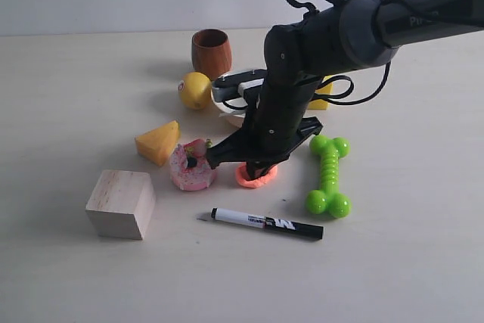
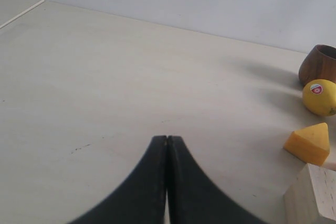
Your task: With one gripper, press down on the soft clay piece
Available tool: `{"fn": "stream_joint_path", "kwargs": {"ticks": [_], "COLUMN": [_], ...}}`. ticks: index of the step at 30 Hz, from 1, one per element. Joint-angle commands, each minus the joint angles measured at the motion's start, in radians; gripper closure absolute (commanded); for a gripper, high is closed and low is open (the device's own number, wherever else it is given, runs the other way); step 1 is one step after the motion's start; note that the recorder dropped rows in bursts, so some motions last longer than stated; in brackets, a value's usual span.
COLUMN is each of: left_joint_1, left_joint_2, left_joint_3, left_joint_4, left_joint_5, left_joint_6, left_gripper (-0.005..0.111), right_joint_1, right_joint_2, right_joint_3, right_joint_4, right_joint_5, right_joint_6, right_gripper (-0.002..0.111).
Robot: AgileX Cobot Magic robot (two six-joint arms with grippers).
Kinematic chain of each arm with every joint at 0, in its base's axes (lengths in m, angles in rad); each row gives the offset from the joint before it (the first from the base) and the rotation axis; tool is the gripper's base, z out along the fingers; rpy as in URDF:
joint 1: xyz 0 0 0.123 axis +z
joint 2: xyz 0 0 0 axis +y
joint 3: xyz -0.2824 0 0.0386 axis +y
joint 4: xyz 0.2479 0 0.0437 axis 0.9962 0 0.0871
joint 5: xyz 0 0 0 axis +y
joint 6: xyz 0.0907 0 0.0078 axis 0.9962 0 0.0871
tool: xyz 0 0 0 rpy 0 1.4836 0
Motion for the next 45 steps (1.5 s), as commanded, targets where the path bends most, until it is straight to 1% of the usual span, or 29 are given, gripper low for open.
{"fn": "stream_joint_path", "kwargs": {"ticks": [1, 9, 12, 15, 17, 23, 30, 35, 39, 40, 45], "left_joint_1": [-0.005, -0.005, -0.005, -0.005, -0.005, -0.005, -0.005, -0.005, -0.005, -0.005, -0.005], "left_joint_2": [-0.007, -0.007, -0.007, -0.007, -0.007, -0.007, -0.007, -0.007, -0.007, -0.007, -0.007], "left_joint_3": [0.003, 0.003, 0.003, 0.003, 0.003, 0.003, 0.003, 0.003, 0.003, 0.003, 0.003], "left_joint_4": [-0.006, -0.006, -0.006, -0.006, -0.006, -0.006, -0.006, -0.006, -0.006, -0.006, -0.006], "left_joint_5": [-0.001, -0.001, -0.001, -0.001, -0.001, -0.001, -0.001, -0.001, -0.001, -0.001, -0.001], "left_joint_6": [0.003, 0.003, 0.003, 0.003, 0.003, 0.003, 0.003, 0.003, 0.003, 0.003, 0.003], "left_gripper": [0.107, 0.107, 0.107, 0.107, 0.107, 0.107, 0.107, 0.107, 0.107, 0.107, 0.107], "right_joint_1": [0.003, 0.003, 0.003, 0.003, 0.003, 0.003, 0.003, 0.003, 0.003, 0.003, 0.003], "right_joint_2": [0.003, -0.022, -0.026, -0.037, -0.044, -0.06, -0.06, -0.082, -0.112, -0.123, -0.219], "right_joint_3": [0.008, 0.008, 0.008, 0.008, 0.008, 0.008, 0.008, 0.008, 0.008, 0.008, 0.018], "right_joint_4": [-0.023, -0.036, -0.036, -0.03, -0.03, -0.028, -0.028, -0.032, -0.07, -0.075, -0.094], "right_joint_5": [0.036, 0.024, 0.028, 0.02, 0.018, 0.014, 0.014, 0.055, 0.056, 0.053, 0.042], "right_joint_6": [-0.007, -0.002, -0.002, -0.002, 0.0, 0.0, 0.0, 0.0, 0.0, 0.004, 0.013], "right_gripper": [0.104, 0.104, 0.097, 0.085, 0.083, 0.083, 0.089, 0.09, 0.106, 0.108, 0.108]}}
